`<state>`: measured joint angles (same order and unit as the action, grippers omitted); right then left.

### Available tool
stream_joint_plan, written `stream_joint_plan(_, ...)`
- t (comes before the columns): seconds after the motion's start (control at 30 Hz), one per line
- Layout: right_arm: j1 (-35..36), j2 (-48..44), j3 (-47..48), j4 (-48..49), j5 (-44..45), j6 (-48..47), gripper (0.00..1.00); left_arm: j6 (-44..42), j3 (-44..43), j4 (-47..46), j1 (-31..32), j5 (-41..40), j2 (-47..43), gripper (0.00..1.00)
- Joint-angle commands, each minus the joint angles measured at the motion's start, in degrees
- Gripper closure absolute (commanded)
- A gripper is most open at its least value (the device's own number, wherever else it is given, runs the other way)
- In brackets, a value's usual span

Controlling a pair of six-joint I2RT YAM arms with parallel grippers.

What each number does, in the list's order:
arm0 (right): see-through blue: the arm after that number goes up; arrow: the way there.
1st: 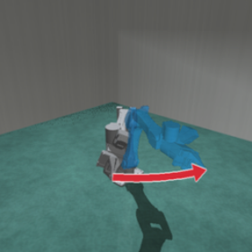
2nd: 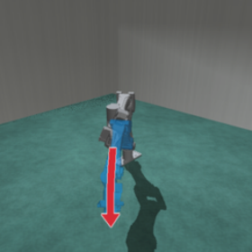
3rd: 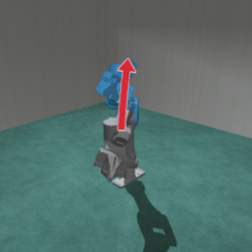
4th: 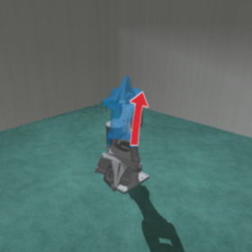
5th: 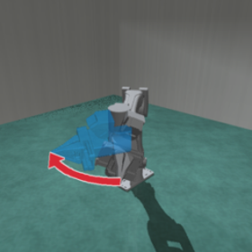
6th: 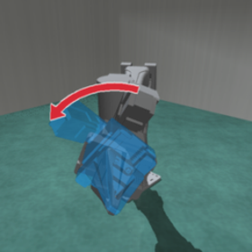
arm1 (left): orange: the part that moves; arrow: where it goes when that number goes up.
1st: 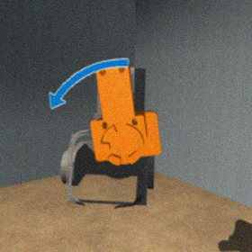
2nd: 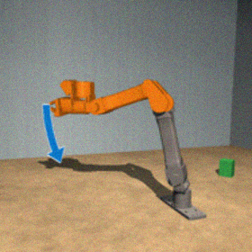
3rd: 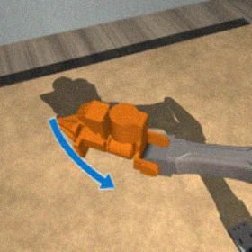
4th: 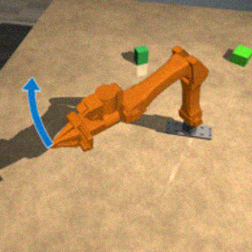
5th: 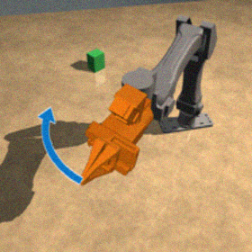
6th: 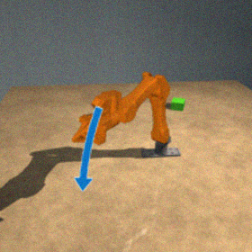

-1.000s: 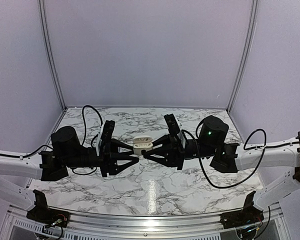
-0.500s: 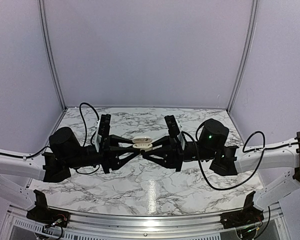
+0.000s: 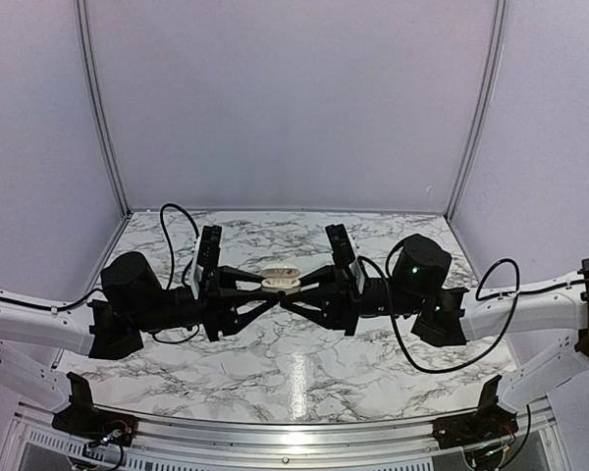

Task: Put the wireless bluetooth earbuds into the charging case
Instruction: Pass from the right arm to the left, then move the left earbud to the center of the board.

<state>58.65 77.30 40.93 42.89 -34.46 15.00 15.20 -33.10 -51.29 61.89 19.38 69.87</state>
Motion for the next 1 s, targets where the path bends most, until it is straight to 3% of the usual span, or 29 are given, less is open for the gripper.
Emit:
stream_joint_plan(0.0,0.54,0.04,0.27,2.28,0.31,0.62,1.0,0.44,0.5,-3.28,0.34,-0.45,0.46,0.65)
stream_joint_plan(0.33,0.85,0.4,0.09,2.34,0.0,0.5,1.0,0.8,0.52,-3.64,0.34,0.13,0.03,0.87)
stream_joint_plan(0.37,0.85,0.4,0.04,2.1,0.07,0.39,0.97,0.84,0.64,-3.62,0.32,0.16,-0.13,0.88)
stream_joint_plan(0.53,0.01,-0.13,-0.25,-0.14,-0.02,0.83,0.6,0.19,2.02,-3.11,0.25,0.01,-1.44,0.95)
stream_joint_plan(0.73,-2.65,-3.33,-2.74,-2.95,-1.26,1.29,0.22,-3.73,2.53,5.57,0.22,1.45,-4.47,0.98)
stream_joint_plan(0.97,-3.11,-3.21,-0.71,-10.1,-3.09,-0.8,0.19,-9.89,1.41,18.1,0.25,6.23,-5.22,1.0)
